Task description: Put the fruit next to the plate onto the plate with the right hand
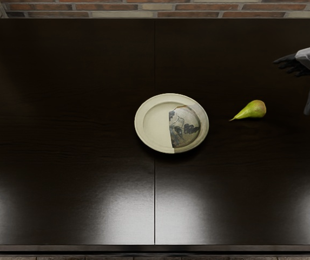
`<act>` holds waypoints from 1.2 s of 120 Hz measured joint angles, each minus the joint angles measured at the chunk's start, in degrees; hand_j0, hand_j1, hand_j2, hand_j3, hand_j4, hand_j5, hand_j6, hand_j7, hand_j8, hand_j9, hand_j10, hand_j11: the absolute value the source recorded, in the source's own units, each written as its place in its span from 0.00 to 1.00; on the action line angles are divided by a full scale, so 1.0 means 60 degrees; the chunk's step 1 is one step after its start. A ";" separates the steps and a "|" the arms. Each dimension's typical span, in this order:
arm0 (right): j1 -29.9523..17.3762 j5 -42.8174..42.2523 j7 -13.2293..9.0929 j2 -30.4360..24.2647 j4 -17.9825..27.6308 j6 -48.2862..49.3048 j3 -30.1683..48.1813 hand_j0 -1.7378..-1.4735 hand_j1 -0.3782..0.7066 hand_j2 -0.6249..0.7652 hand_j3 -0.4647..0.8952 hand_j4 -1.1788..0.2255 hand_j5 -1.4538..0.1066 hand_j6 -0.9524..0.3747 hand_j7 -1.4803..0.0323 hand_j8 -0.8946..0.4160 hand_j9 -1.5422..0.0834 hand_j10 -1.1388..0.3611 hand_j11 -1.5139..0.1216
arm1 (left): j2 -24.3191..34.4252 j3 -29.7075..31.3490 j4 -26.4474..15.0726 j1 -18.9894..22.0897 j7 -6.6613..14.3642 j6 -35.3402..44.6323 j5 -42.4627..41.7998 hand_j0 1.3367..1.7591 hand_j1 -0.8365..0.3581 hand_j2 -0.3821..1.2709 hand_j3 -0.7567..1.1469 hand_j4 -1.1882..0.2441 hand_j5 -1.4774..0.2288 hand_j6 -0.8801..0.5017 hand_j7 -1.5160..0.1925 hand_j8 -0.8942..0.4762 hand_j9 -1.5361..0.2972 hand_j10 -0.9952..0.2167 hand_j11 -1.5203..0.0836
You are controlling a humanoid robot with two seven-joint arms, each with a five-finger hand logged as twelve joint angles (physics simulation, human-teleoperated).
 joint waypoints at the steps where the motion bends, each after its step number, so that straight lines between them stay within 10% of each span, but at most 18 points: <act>1: 0.0006 0.0004 -0.0012 0.0002 0.0000 0.0000 0.0000 0.30 0.03 0.45 0.34 0.84 0.93 0.71 0.98 0.68 0.95 0.76 0.93 | 0.0000 0.0000 0.0000 0.0000 0.0000 0.0000 0.0000 0.76 0.97 0.23 0.40 0.82 0.85 0.62 0.87 0.64 0.82 0.80 0.93; 44: 0.0758 0.0086 -0.0715 0.0636 0.0286 -0.0001 0.0072 0.30 0.03 0.45 0.34 0.84 0.93 0.71 0.98 0.68 0.95 0.76 0.93 | 0.0000 -0.0001 0.0000 0.0000 0.0000 0.0002 0.0000 0.76 0.97 0.23 0.40 0.82 0.85 0.62 0.87 0.64 0.82 0.80 0.93; 91: -0.0019 -0.2380 -0.0846 0.0548 0.3854 -0.0276 0.0199 0.30 0.03 0.45 0.34 0.84 0.93 0.71 0.98 0.68 0.95 0.76 0.93 | 0.0000 0.0000 -0.0001 0.0000 0.0000 0.0001 0.0000 0.76 0.97 0.23 0.40 0.82 0.85 0.62 0.87 0.64 0.82 0.80 0.93; 144: -0.1153 -0.4622 -0.0849 0.1118 0.3892 -0.2564 0.0084 0.30 0.03 0.45 0.34 0.84 0.93 0.71 0.98 0.68 0.95 0.76 0.93 | 0.0000 0.0001 0.0000 0.0000 0.0000 -0.0003 0.0000 0.76 0.97 0.23 0.40 0.82 0.85 0.62 0.87 0.64 0.82 0.80 0.93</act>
